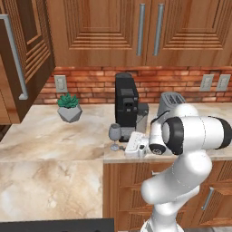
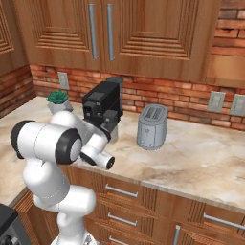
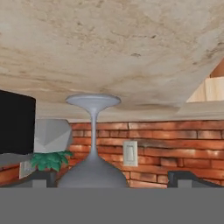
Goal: Retrieve the wine glasses from the counter and place one next to each plate.
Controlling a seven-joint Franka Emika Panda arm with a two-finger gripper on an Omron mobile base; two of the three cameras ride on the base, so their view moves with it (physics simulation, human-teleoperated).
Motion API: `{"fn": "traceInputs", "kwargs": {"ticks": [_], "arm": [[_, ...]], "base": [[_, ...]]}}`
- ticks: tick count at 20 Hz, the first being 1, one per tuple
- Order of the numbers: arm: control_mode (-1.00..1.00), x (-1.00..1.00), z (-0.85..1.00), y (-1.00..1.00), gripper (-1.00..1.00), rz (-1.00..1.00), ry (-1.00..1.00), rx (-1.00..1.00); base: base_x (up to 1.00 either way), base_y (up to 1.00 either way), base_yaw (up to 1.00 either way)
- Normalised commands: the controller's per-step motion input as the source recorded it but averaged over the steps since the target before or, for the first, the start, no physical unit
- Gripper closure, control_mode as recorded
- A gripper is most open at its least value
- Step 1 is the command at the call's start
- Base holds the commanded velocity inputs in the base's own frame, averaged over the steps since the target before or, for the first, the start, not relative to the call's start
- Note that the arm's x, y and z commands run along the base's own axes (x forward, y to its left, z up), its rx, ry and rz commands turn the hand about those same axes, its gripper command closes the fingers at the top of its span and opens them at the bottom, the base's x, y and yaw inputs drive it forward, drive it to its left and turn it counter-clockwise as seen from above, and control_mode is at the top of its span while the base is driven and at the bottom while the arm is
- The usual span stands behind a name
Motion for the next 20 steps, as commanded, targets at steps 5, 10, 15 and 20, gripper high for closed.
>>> {"fn": "traceInputs", "kwargs": {"ticks": [5, 10, 15, 20], "arm": [[-1.0, 0.0, -0.07, 0.19, -1.0, -0.13, 0.0, 0.0], [-1.0, 0.05, -0.06, 0.21, -1.0, -0.14, 0.0, 0.0], [-1.0, 0.26, -0.02, 0.15, -1.0, -0.11, 0.01, 0.0], [-1.0, 0.11, -0.03, 0.02, -1.0, -0.09, 0.04, 0.0]], "base": [[0.0, 0.0, 0.0], [0.0, 0.0, 0.0], [0.0, 0.0, 0.0], [0.0, 0.0, 0.0]]}}
